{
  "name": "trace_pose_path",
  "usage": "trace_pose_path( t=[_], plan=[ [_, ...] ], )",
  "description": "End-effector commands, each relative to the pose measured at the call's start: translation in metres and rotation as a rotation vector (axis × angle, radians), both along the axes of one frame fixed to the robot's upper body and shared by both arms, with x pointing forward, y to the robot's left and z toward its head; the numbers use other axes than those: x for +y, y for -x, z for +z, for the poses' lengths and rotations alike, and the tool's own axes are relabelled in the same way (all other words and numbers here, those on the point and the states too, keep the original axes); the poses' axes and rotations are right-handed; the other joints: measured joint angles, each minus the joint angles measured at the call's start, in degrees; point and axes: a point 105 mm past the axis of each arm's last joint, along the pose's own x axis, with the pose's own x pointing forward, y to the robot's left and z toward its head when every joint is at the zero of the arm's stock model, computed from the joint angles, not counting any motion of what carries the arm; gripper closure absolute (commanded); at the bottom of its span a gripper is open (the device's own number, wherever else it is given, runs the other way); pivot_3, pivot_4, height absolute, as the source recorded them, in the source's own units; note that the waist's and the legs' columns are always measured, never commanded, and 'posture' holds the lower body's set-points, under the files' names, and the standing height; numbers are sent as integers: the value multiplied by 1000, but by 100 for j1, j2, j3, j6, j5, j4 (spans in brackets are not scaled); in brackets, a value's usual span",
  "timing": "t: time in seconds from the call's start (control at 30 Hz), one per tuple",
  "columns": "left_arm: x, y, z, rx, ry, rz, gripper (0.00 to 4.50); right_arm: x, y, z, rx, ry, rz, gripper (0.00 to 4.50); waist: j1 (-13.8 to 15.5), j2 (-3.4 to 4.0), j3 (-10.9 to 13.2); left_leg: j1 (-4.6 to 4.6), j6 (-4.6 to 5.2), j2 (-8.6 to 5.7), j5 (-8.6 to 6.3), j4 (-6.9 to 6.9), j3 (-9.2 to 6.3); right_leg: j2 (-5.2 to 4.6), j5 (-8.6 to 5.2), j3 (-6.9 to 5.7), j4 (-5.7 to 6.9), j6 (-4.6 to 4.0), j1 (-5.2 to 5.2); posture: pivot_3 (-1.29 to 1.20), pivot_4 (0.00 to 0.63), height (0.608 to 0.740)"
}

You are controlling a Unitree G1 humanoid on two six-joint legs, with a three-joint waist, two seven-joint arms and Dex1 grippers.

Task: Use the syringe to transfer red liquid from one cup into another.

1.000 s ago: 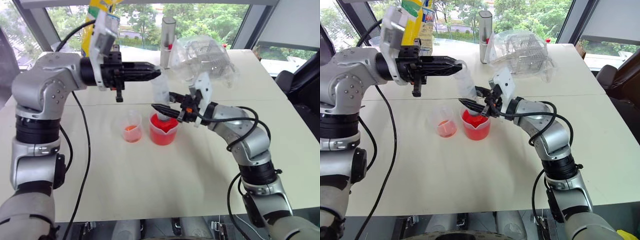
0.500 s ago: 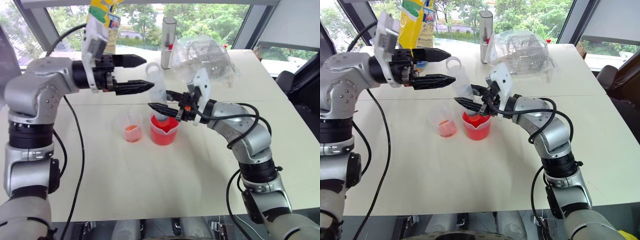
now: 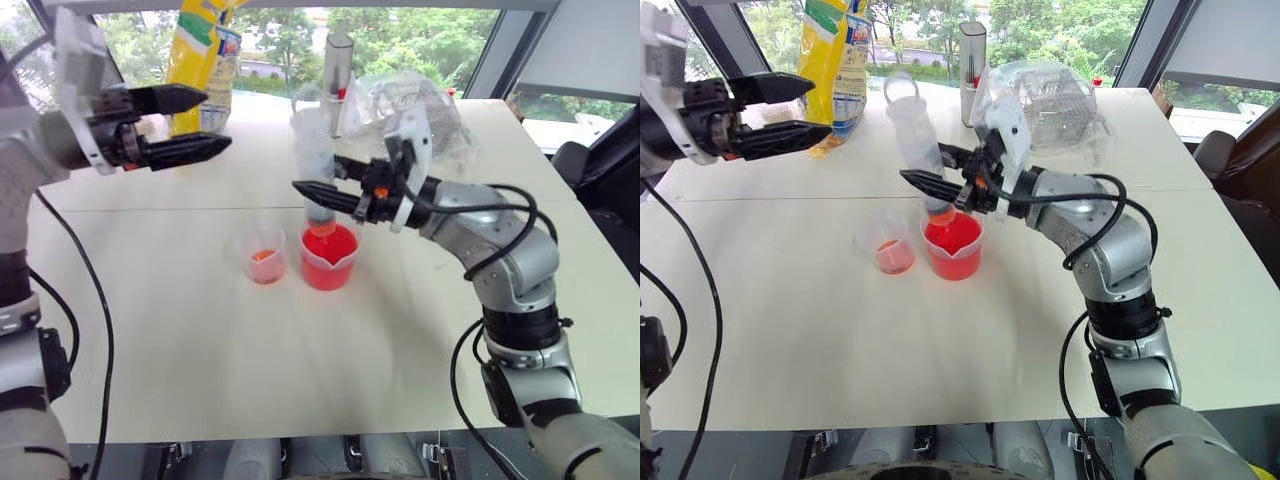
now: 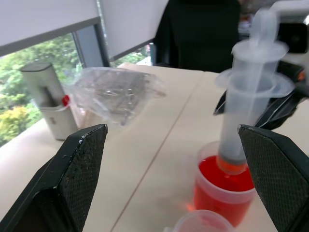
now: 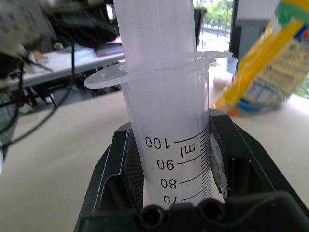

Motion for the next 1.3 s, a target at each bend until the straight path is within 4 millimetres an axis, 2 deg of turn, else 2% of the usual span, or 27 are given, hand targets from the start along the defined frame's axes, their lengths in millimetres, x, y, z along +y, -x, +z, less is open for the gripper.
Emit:
trace_pose_path(
  t=[0.03, 0.17, 0.33, 0.53, 0.63, 0.77, 0.9, 0.97, 1.13, 1.3],
  plan=[
    [15, -1, 14, -74, 2, 69, 58, 11, 11, 32, -53, -48, 72, 3039, -10, 0, 0, 0, 0, 1, 0, 0, 0, 1, 0, 0, 1, 0, -1, 0, 150, 740],
    [22, 0, 17, -90, 5, 89, 58, 30, 14, 41, -24, -78, 152, 3039, -9, 0, 0, 0, 0, 2, 0, 0, 1, 1, 0, 0, 6, -1, -3, 0, 150, 740],
    [26, 13, 21, -74, 15, 74, 58, 56, 2, 17, 0, -74, 187, 3039, -29, 0, 0, -1, 0, 1, 0, 0, 6, -1, 0, 4, 5, 0, -6, 0, 150, 740],
    [30, 28, 38, -75, 75, 59, 58, 70, -7, -8, 14, -64, 192, 3039, -14, -1, -1, -3, 0, 0, 0, 0, 6, -4, 0, 5, 10, 0, -9, 0, 150, 740],
    [23, 40, 48, -79, 95, 14, 58, 76, -10, -21, 31, -55, 190, 3039, -19, -2, -1, -3, -1, 0, 0, 0, 6, -4, 0, 5, 10, 0, -9, 0, 150, 740],
    [12, 46, 52, -74, 106, -35, 58, 79, -12, -25, 35, -51, 190, 3039, -23, -2, -1, -3, -3, 0, 2, 0, 6, -4, 0, 5, 14, -1, -10, 0, 150, 740],
    [-15, 44, 41, -38, 93, -121, 58, 82, -13, -30, 35, -37, 193, 3039, -11, -2, -1, -2, -5, 0, 3, 0, 5, -4, 0, 5, 17, -1, -11, 0, 150, 740],
    [-22, 38, 31, -26, 74, -117, 58, 83, -13, -31, 33, -35, 192, 3039, -13, -2, -1, -1, -8, -1, 4, 0, 5, -6, 0, 5, 19, -1, -10, 0, 150, 740],
    [-26, 32, 18, -8, 51, -103, 58, 84, -14, -32, 30, -31, 185, 3039, -67, -2, -1, -1, -11, -1, 6, 0, 5, -3, 0, 9, 25, -2, -16, 0, 150, 740],
    [-25, 30, 17, -9, 53, -97, 58, 83, -14, -34, 31, -26, 179, 3039, -145, -2, -1, -1, -12, 0, 7, 0, 5, -4, 0, 9, 26, -2, -17, 0, 150, 740]
  ],
)
